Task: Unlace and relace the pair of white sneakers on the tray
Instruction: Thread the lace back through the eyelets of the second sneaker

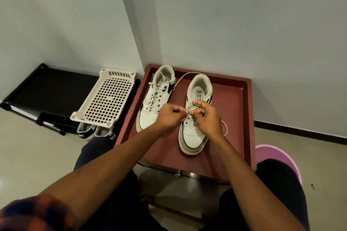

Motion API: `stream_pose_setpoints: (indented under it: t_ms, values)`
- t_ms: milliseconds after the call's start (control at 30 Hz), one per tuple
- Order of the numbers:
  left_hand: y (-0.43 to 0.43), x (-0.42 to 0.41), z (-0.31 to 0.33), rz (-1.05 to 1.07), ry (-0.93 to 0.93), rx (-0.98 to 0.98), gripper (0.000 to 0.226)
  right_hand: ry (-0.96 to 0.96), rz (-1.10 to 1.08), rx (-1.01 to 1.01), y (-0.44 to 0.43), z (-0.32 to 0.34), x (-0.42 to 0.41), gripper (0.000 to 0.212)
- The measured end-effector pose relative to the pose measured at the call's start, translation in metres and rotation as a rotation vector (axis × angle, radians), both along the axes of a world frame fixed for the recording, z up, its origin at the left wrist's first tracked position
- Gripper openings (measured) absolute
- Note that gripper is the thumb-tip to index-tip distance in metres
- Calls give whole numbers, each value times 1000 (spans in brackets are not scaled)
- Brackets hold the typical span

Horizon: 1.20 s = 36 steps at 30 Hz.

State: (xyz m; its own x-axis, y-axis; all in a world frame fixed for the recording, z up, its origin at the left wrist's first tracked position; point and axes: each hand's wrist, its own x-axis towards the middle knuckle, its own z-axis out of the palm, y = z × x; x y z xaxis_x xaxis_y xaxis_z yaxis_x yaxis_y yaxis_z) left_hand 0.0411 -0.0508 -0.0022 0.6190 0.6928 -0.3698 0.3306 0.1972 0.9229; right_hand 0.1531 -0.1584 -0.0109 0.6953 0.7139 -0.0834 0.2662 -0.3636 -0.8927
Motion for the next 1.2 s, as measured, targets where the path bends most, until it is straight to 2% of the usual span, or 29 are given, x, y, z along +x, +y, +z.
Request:
stream_pose_setpoints:
  t_ms: [200, 333, 400, 467, 533, 600, 667, 767, 933, 1000, 1100, 1200]
  values:
    - [3, -3, -5, -117, 130, 282, 4, -49, 37, -49, 0, 7, 2, 34]
    - [10, -3, 1, -198, 142, 335, 8, -364, 90, -245, 14, 23, 13, 37]
    - [12, -6, 9, -230, 166, 361, 8, -561, 158, -368, 22, 34, 16, 27]
    - [20, -11, 18, -223, 194, 435, 12, -675, 216, -444, 29, 45, 19, 19]
    - [36, -20, 28, -174, 237, 540, 17, -685, 280, -481, 34, 52, 24, 18]
    - [59, -32, 36, -80, 263, 573, 19, -684, 336, -511, 37, 55, 29, 28]
    - [81, -40, 44, 20, 276, 604, 19, -710, 371, -524, 39, 57, 31, 25]
    - [97, -42, 48, 78, 354, 785, 14, -763, 430, -562, 44, 60, 36, 23]
    - [66, -26, 43, -215, 418, 973, 41, -656, 523, -621, 56, 65, 49, 28]
    - [46, -17, 34, -361, 395, 1009, 37, -567, 541, -607, 59, 65, 52, 37]
    - [20, -5, 19, -536, 346, 1003, 34, -503, 558, -617, 60, 65, 53, 35]
    - [12, 4, 11, -545, 348, 958, 28, -453, 556, -616, 59, 61, 55, 31]
